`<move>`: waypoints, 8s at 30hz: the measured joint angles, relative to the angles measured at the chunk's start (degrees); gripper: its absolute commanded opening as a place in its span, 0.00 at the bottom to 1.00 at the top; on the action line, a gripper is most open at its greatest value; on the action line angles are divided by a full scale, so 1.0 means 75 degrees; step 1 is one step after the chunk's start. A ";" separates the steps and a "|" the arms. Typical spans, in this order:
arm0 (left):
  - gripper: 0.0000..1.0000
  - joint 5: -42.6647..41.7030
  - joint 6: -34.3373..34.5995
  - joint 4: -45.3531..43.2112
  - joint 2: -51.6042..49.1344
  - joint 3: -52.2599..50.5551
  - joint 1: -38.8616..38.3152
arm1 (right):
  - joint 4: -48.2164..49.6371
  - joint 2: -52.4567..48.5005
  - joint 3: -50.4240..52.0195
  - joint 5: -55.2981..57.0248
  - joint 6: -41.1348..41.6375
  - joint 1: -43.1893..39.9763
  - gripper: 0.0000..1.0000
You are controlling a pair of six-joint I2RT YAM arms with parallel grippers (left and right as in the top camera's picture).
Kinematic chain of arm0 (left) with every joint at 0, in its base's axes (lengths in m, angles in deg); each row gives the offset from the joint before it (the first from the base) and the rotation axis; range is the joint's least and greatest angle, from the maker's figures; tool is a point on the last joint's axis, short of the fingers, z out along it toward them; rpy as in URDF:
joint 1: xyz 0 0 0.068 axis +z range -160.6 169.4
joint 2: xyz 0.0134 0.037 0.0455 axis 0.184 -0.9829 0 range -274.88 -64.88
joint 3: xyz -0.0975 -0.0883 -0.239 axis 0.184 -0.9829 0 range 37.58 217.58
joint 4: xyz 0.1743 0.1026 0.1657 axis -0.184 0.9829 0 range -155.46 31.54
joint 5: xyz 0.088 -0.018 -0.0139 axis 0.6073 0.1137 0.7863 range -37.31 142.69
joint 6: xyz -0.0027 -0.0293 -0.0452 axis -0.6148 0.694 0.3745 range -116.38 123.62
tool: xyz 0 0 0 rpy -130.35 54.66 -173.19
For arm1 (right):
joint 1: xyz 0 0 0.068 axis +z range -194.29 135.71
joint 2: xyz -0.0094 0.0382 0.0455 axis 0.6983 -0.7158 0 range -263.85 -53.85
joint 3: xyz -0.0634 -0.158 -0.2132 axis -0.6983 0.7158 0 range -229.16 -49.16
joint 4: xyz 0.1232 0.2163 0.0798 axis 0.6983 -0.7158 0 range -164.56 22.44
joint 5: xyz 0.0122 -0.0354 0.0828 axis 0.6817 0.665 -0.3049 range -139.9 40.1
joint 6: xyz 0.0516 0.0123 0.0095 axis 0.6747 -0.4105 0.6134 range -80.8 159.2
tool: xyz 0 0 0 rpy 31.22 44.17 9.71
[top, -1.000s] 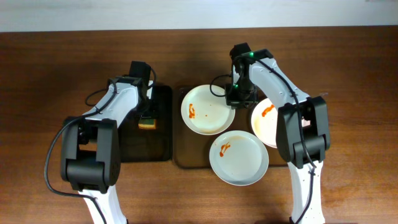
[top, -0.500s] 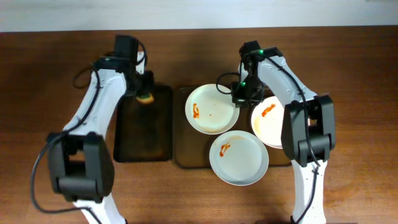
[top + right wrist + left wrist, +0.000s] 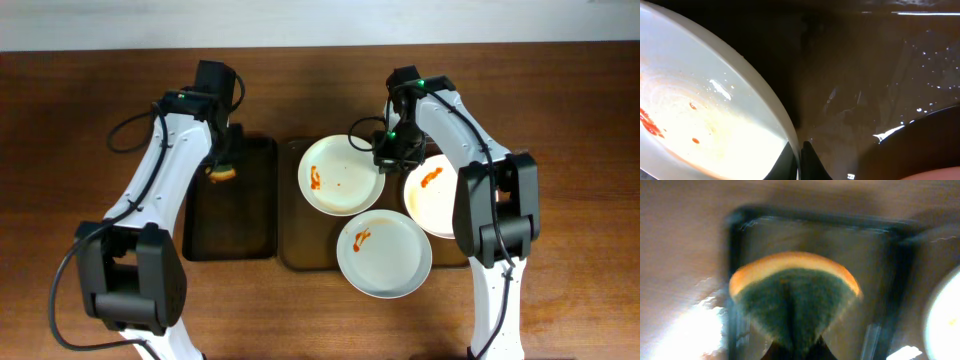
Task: Clean dirty plates on tray and stack at the side
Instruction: 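Lift the sponge with left gripper and bring it onto the held plate, then scrub the plate surface with the sponge in left gripper, then return the sponge with left gripper to the black tray, then carry the cleaned plate with right gripper to the table's right side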
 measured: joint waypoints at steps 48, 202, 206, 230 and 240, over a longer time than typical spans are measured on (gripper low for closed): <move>0.00 -0.2334 0.0332 -0.2477 -0.2072 -0.0032 -0.2690 | -0.0076 -0.0015 0.0055 0.0000 0.0006 0.0000 0.04; 1.00 0.0627 0.0082 -0.4663 0.0478 -0.4322 -0.0379 | -0.0554 0.3002 0.0041 0.5141 0.0099 0.2311 0.04; 1.00 0.0627 0.0082 -0.4660 0.0478 -0.4322 -0.0379 | -0.1393 0.3005 0.0169 0.8113 0.3124 0.3407 0.04; 1.00 0.0624 0.0082 -0.4657 0.0478 -0.4322 -0.0379 | 0.0137 0.2990 0.1003 0.0618 0.0997 -0.1909 0.04; 1.00 0.0624 0.0082 -0.4660 0.0478 -0.4322 -0.0379 | 0.0522 0.2987 0.1014 0.0723 0.0565 -0.7685 0.04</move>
